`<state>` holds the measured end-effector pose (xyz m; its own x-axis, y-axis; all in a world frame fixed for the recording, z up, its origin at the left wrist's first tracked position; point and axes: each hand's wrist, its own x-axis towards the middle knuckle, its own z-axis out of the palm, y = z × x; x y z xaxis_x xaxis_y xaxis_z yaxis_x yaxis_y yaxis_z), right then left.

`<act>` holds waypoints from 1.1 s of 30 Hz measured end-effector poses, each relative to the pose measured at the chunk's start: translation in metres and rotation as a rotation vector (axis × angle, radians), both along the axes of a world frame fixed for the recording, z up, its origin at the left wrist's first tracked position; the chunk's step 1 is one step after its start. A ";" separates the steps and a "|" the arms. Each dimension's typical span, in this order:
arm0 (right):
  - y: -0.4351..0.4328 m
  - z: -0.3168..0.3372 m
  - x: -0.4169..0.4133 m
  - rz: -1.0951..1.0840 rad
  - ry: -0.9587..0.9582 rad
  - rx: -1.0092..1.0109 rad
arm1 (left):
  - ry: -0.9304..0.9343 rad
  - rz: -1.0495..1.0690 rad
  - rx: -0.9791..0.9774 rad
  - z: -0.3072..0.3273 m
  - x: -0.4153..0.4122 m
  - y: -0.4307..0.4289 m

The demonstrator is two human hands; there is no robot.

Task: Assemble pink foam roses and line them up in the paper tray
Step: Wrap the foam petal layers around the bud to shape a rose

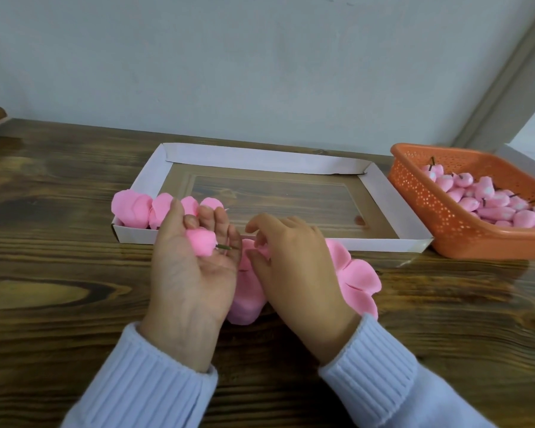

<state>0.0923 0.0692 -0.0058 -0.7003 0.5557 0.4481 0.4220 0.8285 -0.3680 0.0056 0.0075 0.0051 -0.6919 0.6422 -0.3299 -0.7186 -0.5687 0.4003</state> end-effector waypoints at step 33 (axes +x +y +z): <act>0.018 0.027 0.043 -0.105 0.609 -1.219 | 0.207 0.065 0.061 0.001 0.008 -0.003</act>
<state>0.1356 0.0877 0.0208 -0.5006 0.8543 -0.1400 -0.0281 -0.1777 -0.9837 0.0131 0.0043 0.0058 -0.7813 0.6085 -0.1387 -0.5859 -0.6385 0.4990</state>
